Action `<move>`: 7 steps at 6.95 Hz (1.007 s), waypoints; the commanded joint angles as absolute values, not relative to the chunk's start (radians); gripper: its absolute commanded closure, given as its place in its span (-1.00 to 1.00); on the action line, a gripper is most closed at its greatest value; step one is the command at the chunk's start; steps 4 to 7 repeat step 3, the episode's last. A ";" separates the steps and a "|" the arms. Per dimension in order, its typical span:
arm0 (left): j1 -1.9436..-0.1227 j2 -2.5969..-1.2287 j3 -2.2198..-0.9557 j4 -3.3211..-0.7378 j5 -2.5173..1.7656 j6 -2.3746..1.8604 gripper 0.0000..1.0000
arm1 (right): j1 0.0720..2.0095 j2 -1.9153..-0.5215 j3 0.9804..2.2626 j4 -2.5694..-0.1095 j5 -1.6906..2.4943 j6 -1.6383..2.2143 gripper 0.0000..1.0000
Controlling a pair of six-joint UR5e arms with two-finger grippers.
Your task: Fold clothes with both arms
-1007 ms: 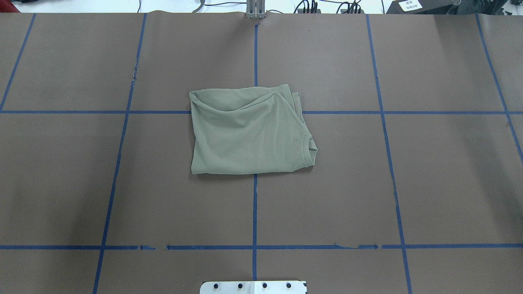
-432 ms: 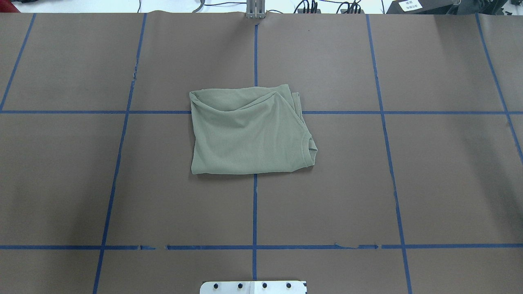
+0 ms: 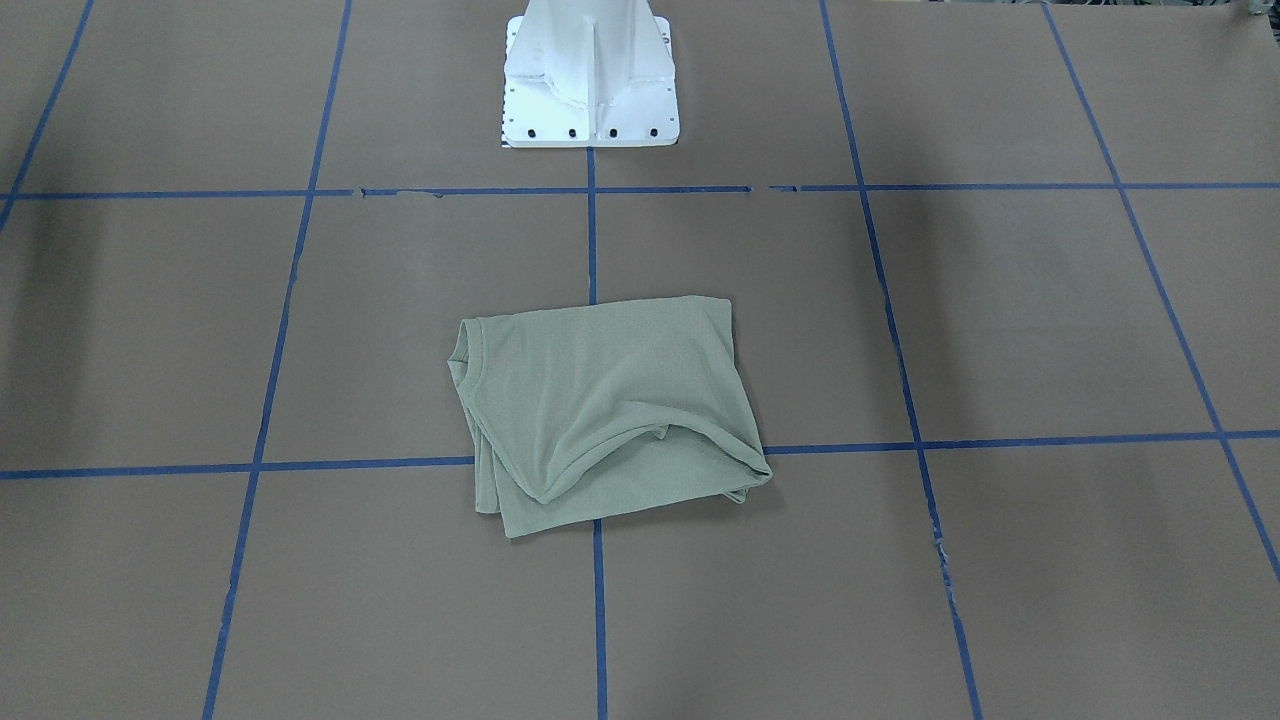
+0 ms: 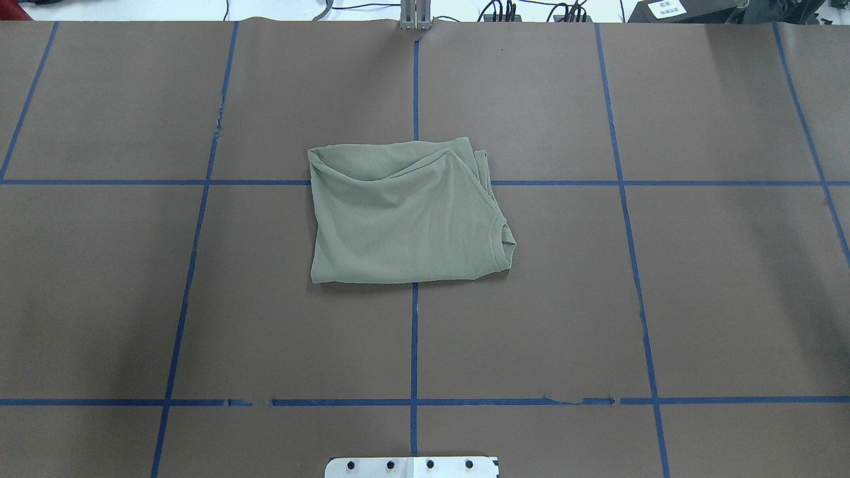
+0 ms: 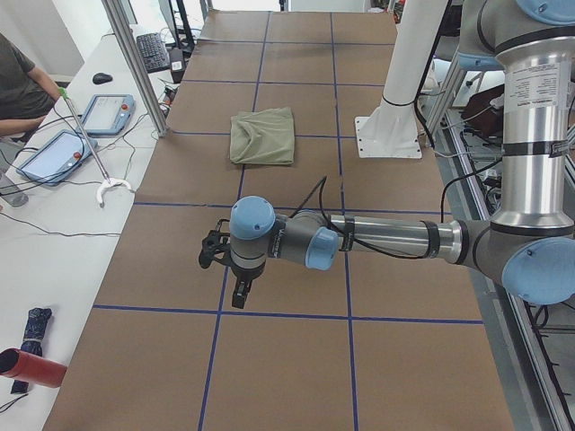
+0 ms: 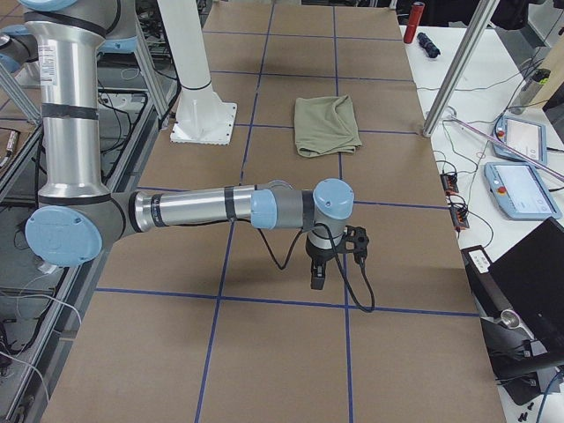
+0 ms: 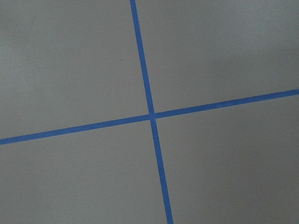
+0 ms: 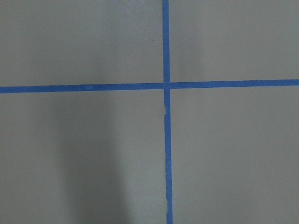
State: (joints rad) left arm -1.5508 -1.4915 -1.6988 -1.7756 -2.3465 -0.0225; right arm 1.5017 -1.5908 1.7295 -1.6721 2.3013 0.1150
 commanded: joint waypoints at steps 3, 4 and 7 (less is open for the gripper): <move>-1.551 -1.493 -1.709 -1.776 -2.347 -0.025 -1.00 | 1.502 -1.591 1.736 -1.672 2.304 0.117 -1.00; -1.551 -1.493 -1.709 -1.776 -2.347 -0.025 -1.00 | 1.502 -1.591 1.736 -1.672 2.304 0.117 -1.00; -1.551 -1.493 -1.709 -1.776 -2.347 -0.025 -1.00 | 1.502 -1.591 1.736 -1.672 2.304 0.117 -1.00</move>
